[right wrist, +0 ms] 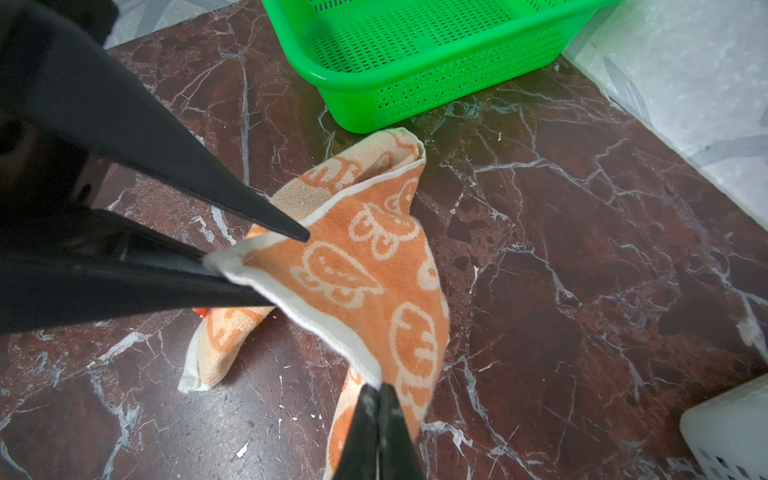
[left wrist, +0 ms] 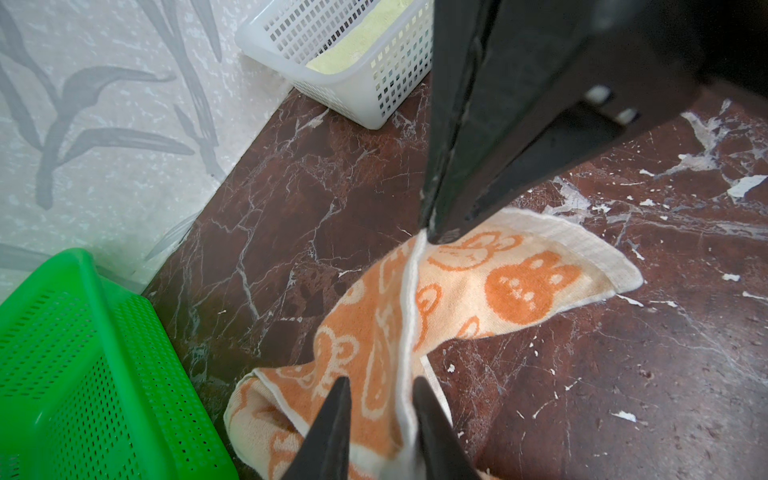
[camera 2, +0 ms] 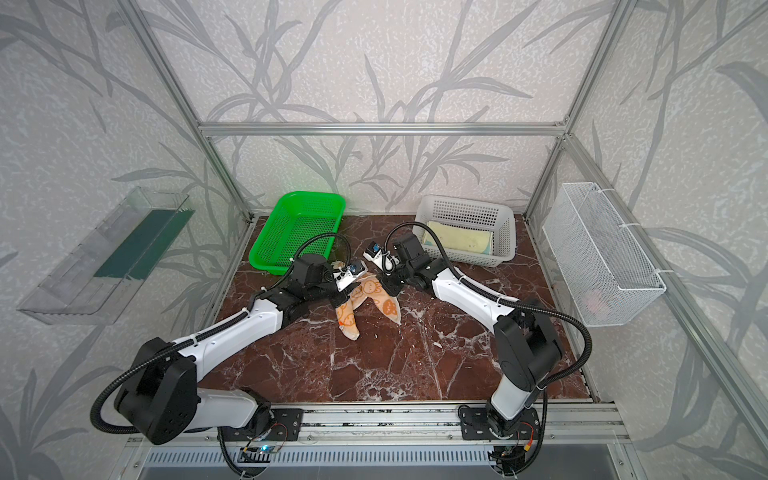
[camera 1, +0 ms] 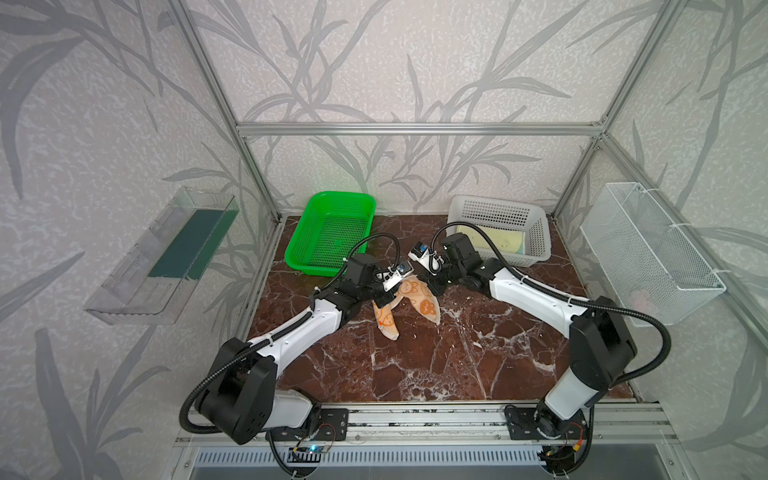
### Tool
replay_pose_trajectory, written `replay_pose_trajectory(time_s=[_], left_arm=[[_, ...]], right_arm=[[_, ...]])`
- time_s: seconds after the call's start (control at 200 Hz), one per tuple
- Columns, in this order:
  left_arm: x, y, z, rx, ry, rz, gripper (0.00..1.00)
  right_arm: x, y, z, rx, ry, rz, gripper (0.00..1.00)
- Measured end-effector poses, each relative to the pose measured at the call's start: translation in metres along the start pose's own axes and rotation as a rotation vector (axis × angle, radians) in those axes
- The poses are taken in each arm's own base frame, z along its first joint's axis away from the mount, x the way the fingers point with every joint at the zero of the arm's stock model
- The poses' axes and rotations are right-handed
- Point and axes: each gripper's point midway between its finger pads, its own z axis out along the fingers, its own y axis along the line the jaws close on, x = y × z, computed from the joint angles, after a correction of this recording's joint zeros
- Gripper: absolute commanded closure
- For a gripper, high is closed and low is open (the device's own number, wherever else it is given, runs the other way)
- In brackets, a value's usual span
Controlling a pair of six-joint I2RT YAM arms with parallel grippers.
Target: Fold and stack the towels
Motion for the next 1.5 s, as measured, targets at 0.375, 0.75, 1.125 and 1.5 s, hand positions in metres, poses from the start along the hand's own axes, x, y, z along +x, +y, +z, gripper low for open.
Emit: replay_pose_trajectory(time_s=[0.375, 0.75, 1.125, 1.5], left_arm=[[-0.011, 0.012, 0.002, -0.027, -0.005, -0.029, 1.0], [-0.026, 0.046, 0.0, -0.159, 0.01, -0.117, 1.0], [-0.018, 0.06, 0.011, -0.212, 0.068, -0.172, 1.0], [-0.016, 0.063, 0.012, -0.229, 0.081, -0.178, 1.0]], right_arm=[[0.003, 0.0, 0.002, 0.001, 0.002, 0.026, 0.86], [0.043, -0.004, 0.019, 0.039, 0.051, 0.122, 0.72], [0.098, -0.004, 0.024, 0.034, 0.138, 0.223, 0.7], [0.123, 0.002, 0.013, 0.039, 0.162, 0.287, 0.72]])
